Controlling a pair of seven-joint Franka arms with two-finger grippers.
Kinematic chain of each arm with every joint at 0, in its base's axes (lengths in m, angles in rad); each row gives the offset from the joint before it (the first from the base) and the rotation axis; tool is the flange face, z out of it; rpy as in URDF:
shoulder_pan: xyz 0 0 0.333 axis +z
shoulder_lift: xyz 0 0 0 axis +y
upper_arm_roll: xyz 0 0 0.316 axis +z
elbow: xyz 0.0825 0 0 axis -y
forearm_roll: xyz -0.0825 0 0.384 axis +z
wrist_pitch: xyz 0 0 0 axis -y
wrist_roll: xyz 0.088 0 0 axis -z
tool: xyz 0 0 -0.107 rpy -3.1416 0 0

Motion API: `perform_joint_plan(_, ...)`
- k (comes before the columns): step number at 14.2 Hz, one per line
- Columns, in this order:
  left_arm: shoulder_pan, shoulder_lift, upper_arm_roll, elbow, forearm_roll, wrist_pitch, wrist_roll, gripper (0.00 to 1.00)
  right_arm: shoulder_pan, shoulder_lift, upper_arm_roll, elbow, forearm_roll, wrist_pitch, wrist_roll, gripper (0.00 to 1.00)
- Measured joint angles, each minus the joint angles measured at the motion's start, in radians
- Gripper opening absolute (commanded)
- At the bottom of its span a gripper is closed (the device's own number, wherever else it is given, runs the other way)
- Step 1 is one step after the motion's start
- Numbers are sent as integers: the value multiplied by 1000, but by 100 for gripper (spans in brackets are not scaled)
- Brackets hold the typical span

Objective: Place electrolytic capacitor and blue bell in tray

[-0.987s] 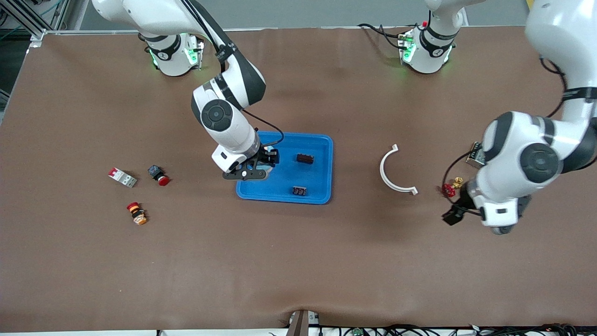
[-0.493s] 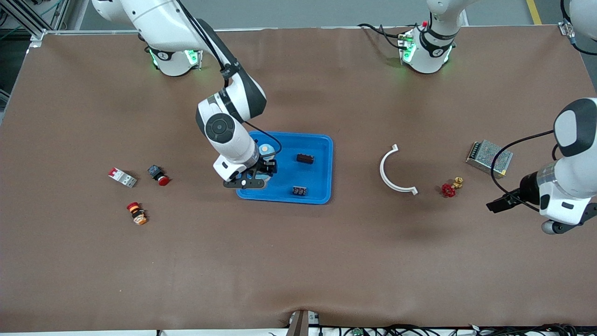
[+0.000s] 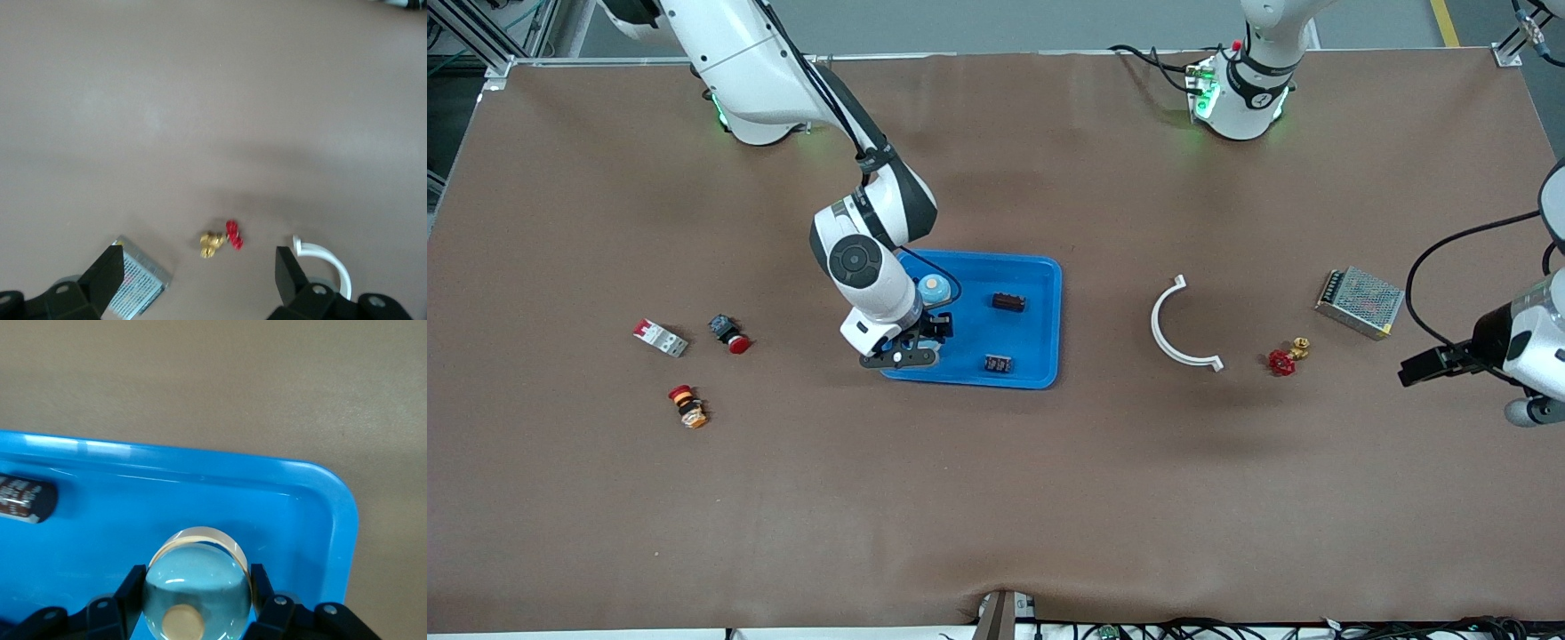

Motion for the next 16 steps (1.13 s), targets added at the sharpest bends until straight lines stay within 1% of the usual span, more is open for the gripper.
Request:
perform_joint_plan(2,0,-33,-19,0,0,-66,12,100,0,10,0,-2,-1,6,-8,22)
perform_joint_plan(5,-1,-68,-33,0,-11,-106,27,100,1,16,1,-2,-2,7,-10,24)
perform_joint_plan(6,-1,-77,-34,0,-19,-116,33,100,1,17,1,-2,-2,7,-10,30)
perform_joint_plan(8,0,-97,-35,0,-24,-127,38,100,1,18,1,-2,-2,8,-10,100)
perform_joint_plan(13,-6,-152,-28,2,-78,-162,61,100,0,17,-2,0,-2,-1,-26,100)
perform_joint_plan(14,-26,-166,-5,2,-89,-173,69,100,0,12,-2,4,-2,-18,-31,100)
perform_joint_plan(16,-103,-195,84,3,-116,-195,88,100,0,-26,-2,16,-2,-93,-36,100)
